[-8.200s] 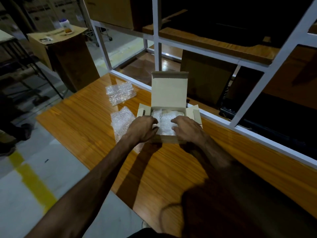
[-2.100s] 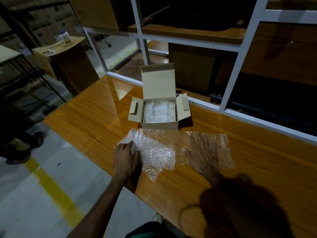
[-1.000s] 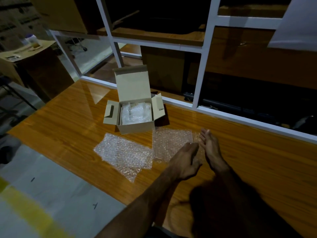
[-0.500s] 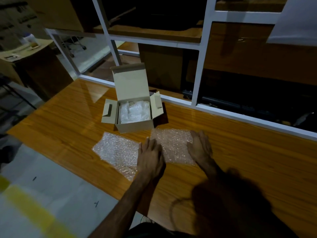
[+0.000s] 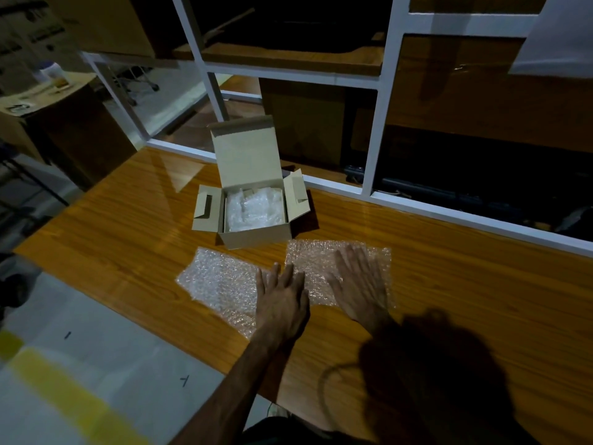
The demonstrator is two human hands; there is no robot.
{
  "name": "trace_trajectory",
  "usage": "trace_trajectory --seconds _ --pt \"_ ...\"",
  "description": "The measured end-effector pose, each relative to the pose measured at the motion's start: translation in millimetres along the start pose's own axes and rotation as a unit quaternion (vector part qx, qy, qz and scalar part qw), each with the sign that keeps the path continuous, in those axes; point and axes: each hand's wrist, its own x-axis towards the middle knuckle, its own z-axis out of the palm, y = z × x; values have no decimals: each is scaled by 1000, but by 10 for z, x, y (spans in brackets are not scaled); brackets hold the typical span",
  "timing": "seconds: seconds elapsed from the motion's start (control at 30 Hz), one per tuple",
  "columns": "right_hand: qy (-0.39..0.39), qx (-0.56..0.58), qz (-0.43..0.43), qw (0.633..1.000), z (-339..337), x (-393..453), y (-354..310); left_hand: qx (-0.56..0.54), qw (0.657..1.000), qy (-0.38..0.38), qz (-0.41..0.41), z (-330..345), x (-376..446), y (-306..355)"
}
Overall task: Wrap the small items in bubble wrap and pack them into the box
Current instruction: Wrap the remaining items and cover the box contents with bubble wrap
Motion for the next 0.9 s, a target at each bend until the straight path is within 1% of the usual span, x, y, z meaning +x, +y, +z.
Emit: trace_trajectory --seconds 0.13,0.23,0.3,0.4,0.47,0.53,0.63,0.7,0.77,0.83,0.9 --pt "8 -10 55 998 -56 -42 191 8 1000 -16 -4 33 18 -2" --pt "8 5 81 997 -82 -72 294 2 1000 -18 -4 -5 17 9" --pt "2 8 83 997 -93 -93 329 -8 1000 -15 -18 -40 20 4" --pt "-7 24 71 997 -115 -104 375 -36 997 15 -70 -140 75 -3" --pt "-4 37 56 998 -170 -127 416 -24 996 26 -83 -193 142 16" --pt "23 54 60 996 -241 -177 448 -4 997 21 -80 -238 206 51" --pt "83 86 124 985 -261 -233 542 3 997 25 -74 -271 308 88" --pt "104 81 155 979 -241 -251 621 -6 997 40 -66 -302 321 105" --pt "98 74 164 979 -227 -249 674 -69 992 91 -54 -308 310 138" --pt "95 111 169 975 -238 -227 688 -176 971 152 -49 -320 300 223" --pt "102 158 178 966 -257 -213 670 -249 948 194 -33 -302 319 353"
